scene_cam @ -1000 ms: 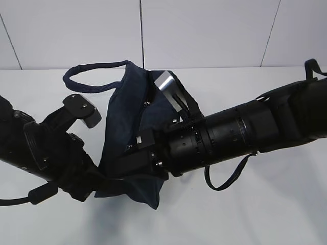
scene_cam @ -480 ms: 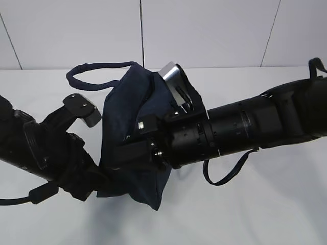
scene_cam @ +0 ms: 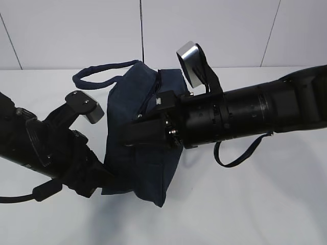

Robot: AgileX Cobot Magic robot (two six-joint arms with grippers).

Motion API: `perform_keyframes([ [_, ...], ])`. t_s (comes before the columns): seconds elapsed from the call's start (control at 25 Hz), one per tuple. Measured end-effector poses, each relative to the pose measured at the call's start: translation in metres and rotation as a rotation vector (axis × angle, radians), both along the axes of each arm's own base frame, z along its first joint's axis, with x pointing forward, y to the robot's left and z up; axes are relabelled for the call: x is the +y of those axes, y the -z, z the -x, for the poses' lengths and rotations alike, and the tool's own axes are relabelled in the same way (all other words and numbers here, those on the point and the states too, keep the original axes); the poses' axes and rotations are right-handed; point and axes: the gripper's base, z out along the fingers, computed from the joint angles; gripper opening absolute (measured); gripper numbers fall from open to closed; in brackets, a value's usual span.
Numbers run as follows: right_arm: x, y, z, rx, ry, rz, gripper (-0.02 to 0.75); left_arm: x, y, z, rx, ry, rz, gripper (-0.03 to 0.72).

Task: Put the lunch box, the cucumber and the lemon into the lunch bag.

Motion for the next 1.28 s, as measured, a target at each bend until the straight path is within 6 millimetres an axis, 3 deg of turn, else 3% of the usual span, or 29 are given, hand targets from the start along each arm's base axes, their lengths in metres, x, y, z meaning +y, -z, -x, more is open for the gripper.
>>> perform_keyframes([
  [0.68,0.006,-0.030,-0.029,-0.167,0.063,0.056,0.001,0.004,0.004,0.003,-0.001,-0.065,0.004,-0.004],
  [1.28,-0.024,-0.040,-0.055,-0.207,0.182,0.062,0.000,0.006,0.007,0.003,-0.006,-0.085,-0.001,-0.004],
])
